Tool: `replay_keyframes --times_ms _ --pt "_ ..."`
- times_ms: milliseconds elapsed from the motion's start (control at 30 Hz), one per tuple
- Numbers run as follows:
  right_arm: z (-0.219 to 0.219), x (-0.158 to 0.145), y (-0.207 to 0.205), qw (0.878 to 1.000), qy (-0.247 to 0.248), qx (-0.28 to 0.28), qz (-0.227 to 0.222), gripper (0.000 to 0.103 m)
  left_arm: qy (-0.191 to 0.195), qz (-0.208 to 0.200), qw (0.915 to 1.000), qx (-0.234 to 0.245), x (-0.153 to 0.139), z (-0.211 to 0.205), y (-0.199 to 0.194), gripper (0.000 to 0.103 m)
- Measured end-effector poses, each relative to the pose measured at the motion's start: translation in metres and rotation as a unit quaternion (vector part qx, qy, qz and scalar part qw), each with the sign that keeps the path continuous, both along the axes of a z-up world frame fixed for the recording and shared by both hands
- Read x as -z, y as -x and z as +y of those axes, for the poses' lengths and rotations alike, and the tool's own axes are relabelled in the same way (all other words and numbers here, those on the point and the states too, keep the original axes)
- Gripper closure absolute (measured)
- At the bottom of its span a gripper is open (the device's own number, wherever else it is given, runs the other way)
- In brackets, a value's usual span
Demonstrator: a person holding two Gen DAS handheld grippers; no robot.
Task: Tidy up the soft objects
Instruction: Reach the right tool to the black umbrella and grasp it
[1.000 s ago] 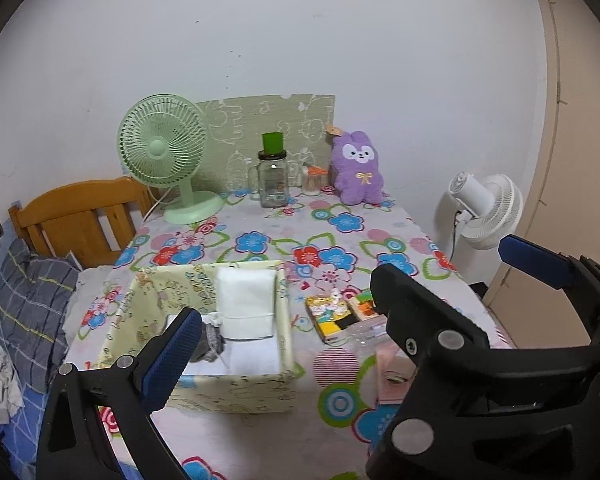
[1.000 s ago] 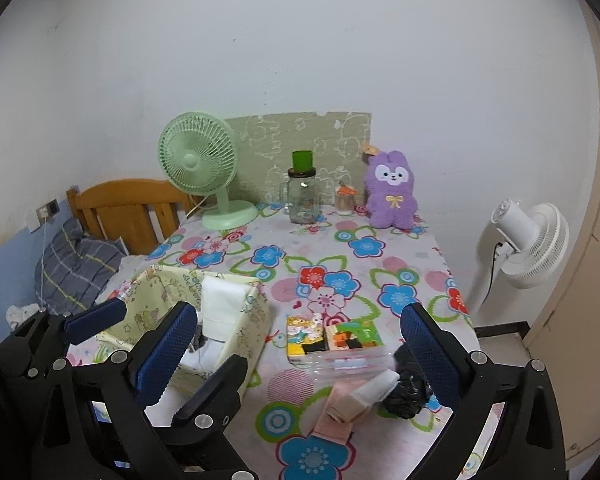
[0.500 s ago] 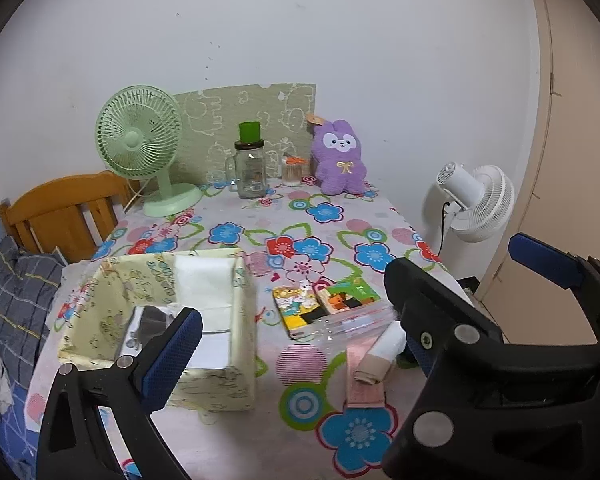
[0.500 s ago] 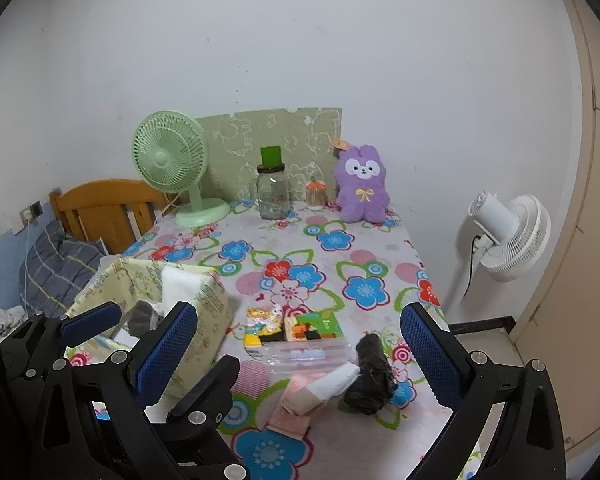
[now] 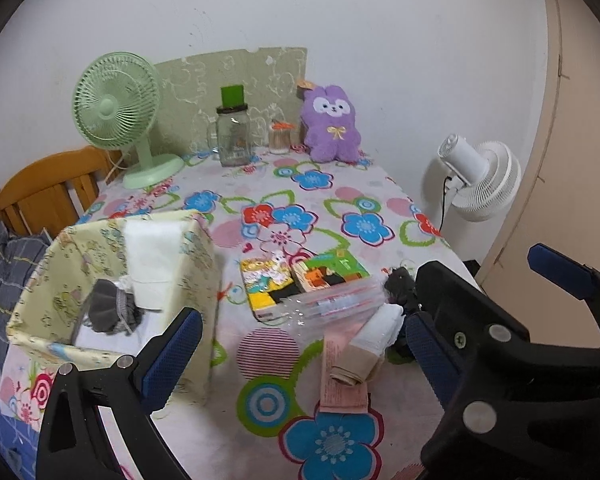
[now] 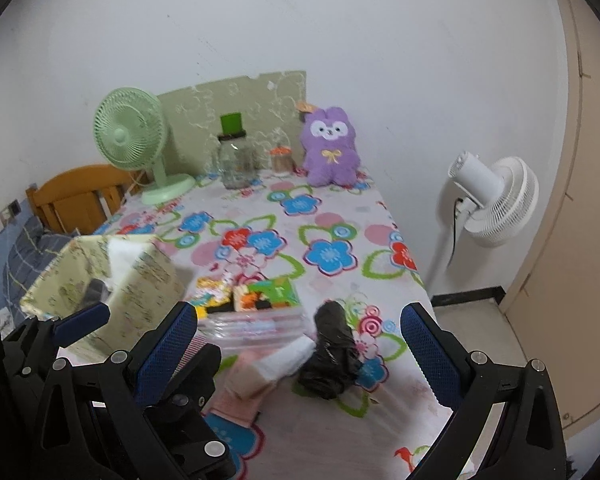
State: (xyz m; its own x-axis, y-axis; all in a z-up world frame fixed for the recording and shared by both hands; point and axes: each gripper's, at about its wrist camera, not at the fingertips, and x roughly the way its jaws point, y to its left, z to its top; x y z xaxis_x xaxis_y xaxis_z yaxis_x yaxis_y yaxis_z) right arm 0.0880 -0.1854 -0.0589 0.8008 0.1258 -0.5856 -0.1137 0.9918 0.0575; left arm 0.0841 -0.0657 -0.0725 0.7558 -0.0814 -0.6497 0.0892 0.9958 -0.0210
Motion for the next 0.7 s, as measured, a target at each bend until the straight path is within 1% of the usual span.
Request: replay_keyframes --times_ms 133,233,367,500,700 --pt "-0.011 0.015 -0.009 1.000 -0.002 0.013 0.021 0.000 -0.008 0.011 0.9999 0.003 0.011 -0.008 -0.005 0.000" --pt "-0.017 0.024 -0.014 0.999 -0.005 0.012 0.032 0.000 -0.007 0.015 0.9999 0.006 0.019 -0.014 -0.008 0.000" --pt "-0.023 0.034 -0.019 0.999 0.001 0.013 0.035 0.000 -0.010 0.031 0.9994 0.014 0.032 -0.021 -0.014 0.000" --pt "-0.029 0.048 -0.028 0.999 -0.008 0.015 0.051 0.002 -0.018 0.041 0.9988 0.018 0.043 -0.026 -0.019 0.000" --pt "-0.032 0.067 -0.042 0.996 -0.020 0.010 0.083 0.015 -0.028 0.052 0.9980 0.021 0.056 -0.032 -0.027 0.000"
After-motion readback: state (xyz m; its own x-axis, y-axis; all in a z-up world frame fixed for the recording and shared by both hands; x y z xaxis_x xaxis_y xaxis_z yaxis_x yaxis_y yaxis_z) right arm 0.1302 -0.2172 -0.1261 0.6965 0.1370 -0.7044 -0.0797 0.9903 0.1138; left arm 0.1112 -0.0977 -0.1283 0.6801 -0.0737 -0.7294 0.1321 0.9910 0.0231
